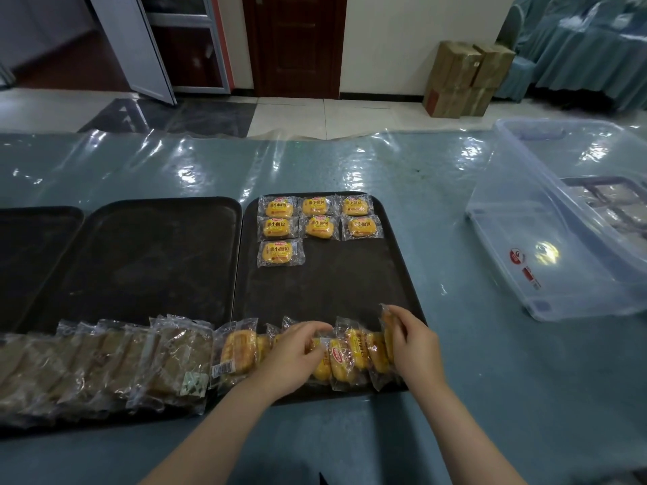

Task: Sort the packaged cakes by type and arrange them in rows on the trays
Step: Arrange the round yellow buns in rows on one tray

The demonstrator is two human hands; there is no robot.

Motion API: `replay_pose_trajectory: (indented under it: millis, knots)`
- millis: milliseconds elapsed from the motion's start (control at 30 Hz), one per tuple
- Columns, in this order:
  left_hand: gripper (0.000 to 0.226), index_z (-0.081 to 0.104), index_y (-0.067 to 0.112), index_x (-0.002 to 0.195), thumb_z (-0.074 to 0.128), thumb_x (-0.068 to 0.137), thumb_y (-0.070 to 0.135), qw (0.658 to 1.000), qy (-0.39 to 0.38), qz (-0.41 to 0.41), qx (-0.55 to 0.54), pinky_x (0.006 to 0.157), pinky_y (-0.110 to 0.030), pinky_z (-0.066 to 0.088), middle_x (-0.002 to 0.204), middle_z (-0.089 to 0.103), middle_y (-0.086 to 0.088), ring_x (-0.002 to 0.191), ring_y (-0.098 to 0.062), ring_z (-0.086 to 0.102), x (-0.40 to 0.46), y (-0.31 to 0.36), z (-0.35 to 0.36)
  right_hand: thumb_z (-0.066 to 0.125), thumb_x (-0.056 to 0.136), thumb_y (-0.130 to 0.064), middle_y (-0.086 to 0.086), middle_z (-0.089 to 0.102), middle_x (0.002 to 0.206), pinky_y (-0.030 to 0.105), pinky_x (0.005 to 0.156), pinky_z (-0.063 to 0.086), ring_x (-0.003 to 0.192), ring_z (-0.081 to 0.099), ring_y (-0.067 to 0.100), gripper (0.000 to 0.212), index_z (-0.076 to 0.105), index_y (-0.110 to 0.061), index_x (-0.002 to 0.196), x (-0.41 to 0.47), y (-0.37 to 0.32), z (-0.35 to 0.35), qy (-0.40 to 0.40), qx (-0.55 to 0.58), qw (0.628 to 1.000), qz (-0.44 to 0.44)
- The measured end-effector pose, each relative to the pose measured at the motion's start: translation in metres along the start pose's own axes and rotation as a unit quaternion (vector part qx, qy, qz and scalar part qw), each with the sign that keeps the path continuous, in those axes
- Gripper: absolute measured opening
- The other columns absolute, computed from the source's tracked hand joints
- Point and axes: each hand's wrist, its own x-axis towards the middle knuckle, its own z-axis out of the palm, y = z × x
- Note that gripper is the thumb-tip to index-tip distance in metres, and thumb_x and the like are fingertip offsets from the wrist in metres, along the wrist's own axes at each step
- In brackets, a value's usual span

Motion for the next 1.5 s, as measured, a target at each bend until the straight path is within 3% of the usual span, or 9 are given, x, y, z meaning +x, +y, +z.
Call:
replay_pose_trajectory:
  millis: [100, 233, 400, 600, 800, 1067, 1167, 1300, 1500]
  knots:
    - [0.033, 0.054, 0.038, 0.131, 0.053, 0.1, 0.027, 0.996, -0.005, -0.025, -0.084, 0.058, -0.02, 0.047, 0.12, 0.062, 0.01, 0.068, -0.006, 0.058, -0.001, 0.002, -0.002, 0.056, 0.1, -0.021, -0.012, 0.066, 0.119, 0.025, 0.097, 0.049, 0.11, 0.059, 0.003, 0.029, 0.066, -0.027, 0.127, 0.0, -0.013, 0.006, -0.011, 0.01, 0.999, -0.051]
    - [0.027, 0.059, 0.027, 0.127, 0.046, 0.104, 0.03, 0.968, 0.006, -0.068, -0.24, 0.1, -0.027, 0.049, 0.117, 0.07, 0.011, 0.111, -0.001, 0.063, 0.0, 0.011, -0.004, 0.057, 0.097, -0.012, -0.017, 0.065, 0.123, 0.03, 0.102, 0.046, 0.117, 0.056, 0.006, 0.035, 0.066, -0.031, 0.125, -0.007, -0.025, 0.018, -0.036, -0.027, 0.983, -0.18]
    - [0.033, 0.062, 0.012, 0.123, 0.046, 0.104, 0.034, 0.849, 0.016, -0.182, -0.497, 0.087, -0.036, 0.058, 0.116, 0.072, -0.007, 0.107, -0.021, 0.069, 0.004, 0.017, -0.008, 0.052, 0.094, -0.016, -0.019, 0.061, 0.131, 0.028, 0.101, 0.04, 0.12, 0.052, 0.008, 0.04, 0.063, -0.031, 0.129, -0.022, -0.039, 0.031, -0.082, -0.066, 0.951, -0.291]
    - [0.028, 0.063, 0.009, 0.125, 0.055, 0.1, 0.02, 0.816, 0.028, -0.176, -0.55, 0.089, -0.035, 0.055, 0.117, 0.072, -0.01, 0.11, -0.023, 0.068, 0.004, 0.014, -0.014, 0.05, 0.096, -0.019, -0.014, 0.054, 0.142, 0.025, 0.114, 0.034, 0.135, 0.043, 0.004, 0.04, 0.061, -0.025, 0.134, -0.029, -0.042, 0.037, -0.145, -0.043, 0.935, -0.322]
    - [0.027, 0.06, 0.007, 0.123, 0.052, 0.099, 0.002, 0.816, 0.072, -0.176, -0.546, 0.082, -0.033, 0.058, 0.11, 0.074, -0.013, 0.103, -0.024, 0.071, 0.006, 0.011, -0.014, 0.053, 0.095, -0.013, -0.015, 0.048, 0.145, 0.028, 0.113, 0.039, 0.136, 0.04, -0.002, 0.043, 0.055, -0.025, 0.137, -0.03, -0.053, 0.03, -0.187, 0.035, 0.956, -0.225]
    - [0.031, 0.061, 0.013, 0.124, 0.05, 0.098, -0.002, 0.851, 0.091, -0.159, -0.493, 0.082, -0.033, 0.058, 0.117, 0.07, -0.009, 0.104, -0.02, 0.07, 0.008, 0.011, -0.011, 0.062, 0.096, -0.02, -0.008, 0.041, 0.15, 0.024, 0.109, 0.038, 0.135, 0.04, 0.006, 0.055, 0.04, -0.024, 0.146, -0.019, -0.063, 0.033, -0.092, 0.096, 0.991, 0.031]
    - [0.033, 0.059, 0.014, 0.125, 0.049, 0.098, -0.003, 0.847, 0.097, -0.158, -0.497, 0.083, -0.034, 0.058, 0.119, 0.068, -0.009, 0.107, -0.022, 0.069, 0.01, 0.01, -0.012, 0.069, 0.092, -0.027, -0.002, 0.045, 0.147, 0.026, 0.103, 0.042, 0.131, 0.047, 0.014, 0.067, 0.035, -0.021, 0.149, -0.013, -0.063, 0.032, -0.105, 0.166, 0.97, 0.147]
    - [0.03, 0.06, 0.014, 0.121, 0.048, 0.099, -0.002, 0.841, 0.112, -0.147, -0.508, 0.08, -0.033, 0.058, 0.115, 0.07, -0.008, 0.105, -0.021, 0.07, 0.015, 0.013, -0.013, 0.068, 0.093, -0.029, 0.002, 0.068, 0.116, 0.028, 0.083, 0.057, 0.097, 0.071, 0.015, 0.049, 0.05, -0.011, 0.135, -0.011, -0.058, 0.035, -0.138, 0.326, 0.903, 0.243]
    - [0.022, 0.062, 0.012, 0.116, 0.05, 0.1, 0.004, 0.839, 0.144, -0.159, -0.501, 0.075, -0.031, 0.058, 0.109, 0.073, -0.01, 0.099, -0.022, 0.071, 0.027, 0.013, -0.017, 0.067, 0.094, -0.026, 0.024, 0.068, 0.107, 0.044, 0.09, 0.058, 0.102, 0.07, 0.033, 0.032, 0.058, -0.007, 0.117, -0.009, -0.063, 0.044, -0.131, 0.404, 0.876, 0.228]
